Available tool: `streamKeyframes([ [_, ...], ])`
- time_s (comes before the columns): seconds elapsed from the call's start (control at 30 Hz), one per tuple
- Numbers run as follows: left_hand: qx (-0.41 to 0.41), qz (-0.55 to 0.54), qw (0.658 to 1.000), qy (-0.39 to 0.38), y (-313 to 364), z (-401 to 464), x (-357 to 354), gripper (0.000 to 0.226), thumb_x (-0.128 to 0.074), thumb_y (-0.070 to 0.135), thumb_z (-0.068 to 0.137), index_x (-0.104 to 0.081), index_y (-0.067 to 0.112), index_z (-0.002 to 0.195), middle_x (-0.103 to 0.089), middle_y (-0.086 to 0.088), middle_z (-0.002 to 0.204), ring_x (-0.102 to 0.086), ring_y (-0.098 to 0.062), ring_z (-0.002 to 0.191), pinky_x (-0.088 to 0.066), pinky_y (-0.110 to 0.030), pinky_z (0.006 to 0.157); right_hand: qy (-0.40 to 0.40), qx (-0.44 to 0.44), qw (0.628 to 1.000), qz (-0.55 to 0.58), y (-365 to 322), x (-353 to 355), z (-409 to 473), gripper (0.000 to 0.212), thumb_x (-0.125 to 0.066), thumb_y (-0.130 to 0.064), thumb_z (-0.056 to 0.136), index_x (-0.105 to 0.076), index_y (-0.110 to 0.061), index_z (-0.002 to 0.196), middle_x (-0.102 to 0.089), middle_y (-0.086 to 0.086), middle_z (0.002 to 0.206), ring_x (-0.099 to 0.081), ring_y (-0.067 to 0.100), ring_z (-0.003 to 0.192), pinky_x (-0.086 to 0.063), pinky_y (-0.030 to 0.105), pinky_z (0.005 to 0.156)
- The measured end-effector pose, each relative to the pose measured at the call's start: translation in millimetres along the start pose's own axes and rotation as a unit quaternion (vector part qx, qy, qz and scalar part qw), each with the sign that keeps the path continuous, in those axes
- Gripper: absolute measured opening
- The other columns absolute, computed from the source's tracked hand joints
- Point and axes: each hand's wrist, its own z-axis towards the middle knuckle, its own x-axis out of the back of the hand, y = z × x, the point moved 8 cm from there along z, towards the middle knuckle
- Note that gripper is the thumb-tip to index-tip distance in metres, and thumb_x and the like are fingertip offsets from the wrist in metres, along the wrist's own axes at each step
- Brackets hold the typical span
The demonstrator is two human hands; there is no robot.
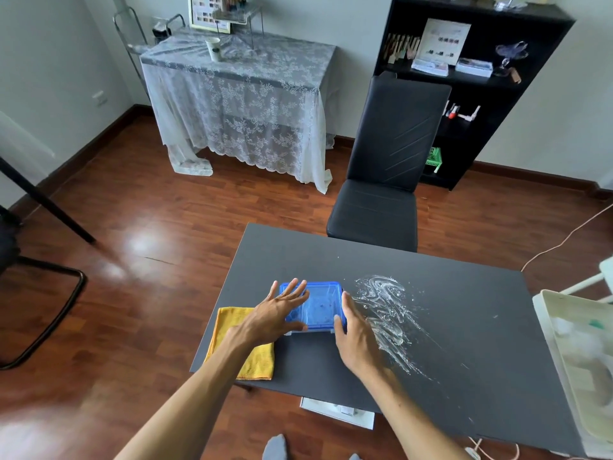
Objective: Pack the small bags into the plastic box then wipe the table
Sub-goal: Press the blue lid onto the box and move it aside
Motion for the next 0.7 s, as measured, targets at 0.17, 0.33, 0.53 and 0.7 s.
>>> streamKeyframes([
  [0.17, -0.009, 0.018, 1.000, 0.006, -1, 1, 1, 0.078, -0.052, 0.053, 0.093, -0.016, 0.019, 0.153, 0.004, 0.006, 0.160, 0.014, -0.007, 0.147, 0.024, -0.038, 0.113, 0.015, 0.040, 0.986, -0.163, -16, -5, -6, 0.052, -0.040, -0.022, 0.105, -0.032, 0.002, 0.151, -0.033, 0.019, 0.157, -0.039, 0.029, 0.143, -0.035, 0.038, 0.116],
  [0.33, -0.016, 0.019, 0.999, 0.035, 2, -2, 10, 0.079, -0.055, 0.056, 0.089, -0.023, 0.020, 0.152, -0.004, 0.005, 0.160, 0.006, -0.007, 0.148, 0.019, -0.038, 0.116, -0.004, 0.063, 0.960, -0.272, -20, 0, -11, 0.069, -0.012, -0.042, 0.102, -0.041, 0.002, 0.146, -0.041, 0.020, 0.153, -0.042, 0.033, 0.141, -0.043, 0.046, 0.110],
  [0.53, 0.044, 0.074, 0.977, 0.193, -4, -50, 7, 0.067, -0.046, 0.057, 0.094, -0.034, 0.020, 0.149, -0.026, 0.000, 0.157, -0.014, -0.016, 0.148, 0.000, -0.038, 0.123, -0.051, 0.076, 0.937, -0.336, -25, 1, -3, 0.076, -0.015, -0.054, 0.099, -0.041, -0.002, 0.147, -0.038, 0.016, 0.156, -0.038, 0.034, 0.143, -0.039, 0.053, 0.111],
  [0.7, 0.133, 0.085, 0.969, 0.191, -20, -86, -16, 0.059, -0.034, 0.050, 0.100, -0.028, 0.021, 0.151, -0.024, -0.003, 0.158, -0.018, -0.024, 0.148, -0.009, -0.043, 0.123, -0.066, 0.064, 0.935, -0.342, -27, -2, -6, 0.078, -0.013, -0.054, 0.098, -0.044, 0.001, 0.145, -0.041, 0.018, 0.153, -0.039, 0.034, 0.143, -0.037, 0.054, 0.113],
])
